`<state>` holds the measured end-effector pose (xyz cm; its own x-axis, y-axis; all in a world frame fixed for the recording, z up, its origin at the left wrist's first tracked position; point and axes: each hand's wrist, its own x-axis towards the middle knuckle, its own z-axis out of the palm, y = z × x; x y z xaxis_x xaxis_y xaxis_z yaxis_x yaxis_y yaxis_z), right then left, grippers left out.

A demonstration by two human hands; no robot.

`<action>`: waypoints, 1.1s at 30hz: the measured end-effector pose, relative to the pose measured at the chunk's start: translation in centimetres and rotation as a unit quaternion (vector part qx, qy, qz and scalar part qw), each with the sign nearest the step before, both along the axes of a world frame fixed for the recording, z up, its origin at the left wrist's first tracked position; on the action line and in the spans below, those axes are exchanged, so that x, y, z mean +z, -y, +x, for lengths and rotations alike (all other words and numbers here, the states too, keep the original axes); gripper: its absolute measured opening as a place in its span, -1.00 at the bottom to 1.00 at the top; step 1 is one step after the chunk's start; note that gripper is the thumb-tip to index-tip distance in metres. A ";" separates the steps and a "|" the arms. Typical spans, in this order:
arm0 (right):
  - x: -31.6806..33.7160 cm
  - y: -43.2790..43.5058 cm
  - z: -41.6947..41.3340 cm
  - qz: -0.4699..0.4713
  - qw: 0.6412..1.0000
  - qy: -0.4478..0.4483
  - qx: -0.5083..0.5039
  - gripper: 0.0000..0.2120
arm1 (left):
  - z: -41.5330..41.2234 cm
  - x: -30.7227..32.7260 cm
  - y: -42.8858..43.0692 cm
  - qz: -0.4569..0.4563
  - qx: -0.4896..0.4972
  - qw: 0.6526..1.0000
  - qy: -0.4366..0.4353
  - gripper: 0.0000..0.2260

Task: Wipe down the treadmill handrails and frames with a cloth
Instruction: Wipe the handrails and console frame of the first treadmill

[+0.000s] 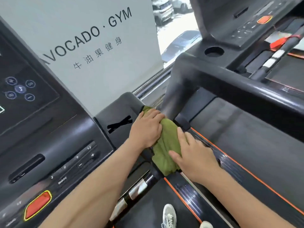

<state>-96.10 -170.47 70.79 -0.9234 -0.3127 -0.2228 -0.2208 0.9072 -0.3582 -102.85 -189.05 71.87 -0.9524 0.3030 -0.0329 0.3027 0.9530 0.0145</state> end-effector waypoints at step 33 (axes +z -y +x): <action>-0.1 15.9 -17.5 -0.132 0.989 0.069 -0.002 -0.20 | -15.7 -0.3 13.3 0.177 0.326 0.910 0.186 -0.39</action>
<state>-113.60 -186.36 70.71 -0.8914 -0.3732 -0.2571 -0.1503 0.7787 -0.6091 -118.51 -202.36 71.53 -0.8765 -0.2689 -0.3994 -0.4143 0.8438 0.3411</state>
